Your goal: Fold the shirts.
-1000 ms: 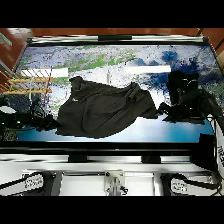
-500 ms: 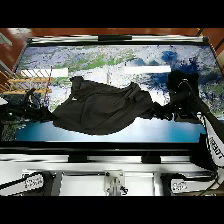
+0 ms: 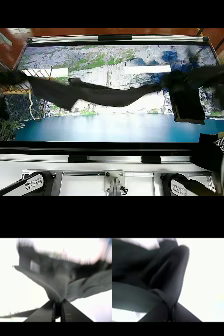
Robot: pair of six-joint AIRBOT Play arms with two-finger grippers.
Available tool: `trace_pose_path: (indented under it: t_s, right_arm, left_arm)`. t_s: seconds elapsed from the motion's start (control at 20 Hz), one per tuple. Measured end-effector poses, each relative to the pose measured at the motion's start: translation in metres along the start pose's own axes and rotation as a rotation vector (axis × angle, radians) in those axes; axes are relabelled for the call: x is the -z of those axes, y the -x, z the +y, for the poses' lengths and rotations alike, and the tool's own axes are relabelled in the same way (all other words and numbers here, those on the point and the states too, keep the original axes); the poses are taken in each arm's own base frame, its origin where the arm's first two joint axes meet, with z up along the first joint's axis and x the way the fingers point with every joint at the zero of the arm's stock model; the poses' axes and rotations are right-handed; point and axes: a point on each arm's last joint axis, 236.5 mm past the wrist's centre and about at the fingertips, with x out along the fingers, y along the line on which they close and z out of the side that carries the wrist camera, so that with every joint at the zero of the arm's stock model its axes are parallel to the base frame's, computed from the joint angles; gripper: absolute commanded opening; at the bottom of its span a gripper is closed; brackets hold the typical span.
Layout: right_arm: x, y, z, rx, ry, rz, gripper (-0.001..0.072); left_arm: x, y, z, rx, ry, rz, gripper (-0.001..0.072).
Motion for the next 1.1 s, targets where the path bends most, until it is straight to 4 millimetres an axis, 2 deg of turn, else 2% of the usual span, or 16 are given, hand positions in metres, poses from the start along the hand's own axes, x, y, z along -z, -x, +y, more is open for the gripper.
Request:
trace_pose_path:
  t_s: [0.05, 0.1, 0.15, 0.2, 0.3, 0.35, 0.4, 0.5, 0.55, 0.65, 0.75, 0.9, 1.1]
  right_arm:
    - [-0.034, 0.040, 0.023, -0.016, 0.057, -0.136, 0.0085]
    - [-0.065, 0.087, 0.048, -0.030, 0.114, -0.284, 0.0085]
    - [-0.090, 0.138, 0.073, -0.042, 0.167, -0.432, 0.0085]
    - [-0.105, 0.184, 0.094, -0.053, 0.208, -0.558, 0.0085]
    - [-0.114, 0.265, 0.128, -0.069, 0.278, -0.753, 0.0085]
    - [-0.111, 0.296, 0.141, -0.076, 0.302, -0.818, 0.0086]
    - [-0.106, 0.323, 0.152, -0.081, 0.325, -0.873, 0.0086]
    - [-0.092, 0.358, 0.163, -0.075, 0.350, -0.928, 0.0085]
    - [-0.086, 0.365, 0.162, -0.058, 0.351, -0.929, 0.0086]
    - [-0.074, 0.365, 0.150, 0.003, 0.339, -0.884, 0.0086]
    - [-0.065, 0.355, 0.132, 0.069, 0.312, -0.814, 0.0086]
    - [-0.049, 0.313, 0.091, 0.189, 0.258, -0.614, 0.0086]
    - [-0.030, 0.233, 0.032, 0.306, 0.172, -0.285, 0.0086]
  left_arm:
    - [-0.046, 0.030, -0.025, -0.011, -0.078, -0.145, 0.0040]
    - [-0.083, 0.063, -0.052, -0.022, -0.151, -0.277, 0.0040]
    - [-0.116, 0.100, -0.082, -0.033, -0.224, -0.411, 0.0041]
    - [-0.137, 0.134, -0.110, -0.043, -0.286, -0.517, 0.0041]
    - [-0.159, 0.197, -0.164, -0.054, -0.389, -0.697, 0.0040]
    - [-0.162, 0.223, -0.187, -0.059, -0.430, -0.764, 0.0040]
    - [-0.161, 0.244, -0.205, -0.068, -0.457, -0.813, 0.0040]
    - [-0.157, 0.274, -0.223, -0.117, -0.488, -0.874, 0.0040]
    - [-0.155, 0.283, -0.227, -0.147, -0.495, -0.890, 0.0040]
    - [-0.151, 0.296, -0.228, -0.198, -0.503, -0.902, 0.0041]
    - [-0.145, 0.290, -0.218, -0.231, -0.493, -0.864, 0.0041]
    - [-0.131, 0.252, -0.183, -0.248, -0.429, -0.726, 0.0041]
    - [-0.097, 0.169, -0.105, -0.238, -0.262, -0.481, 0.0041]
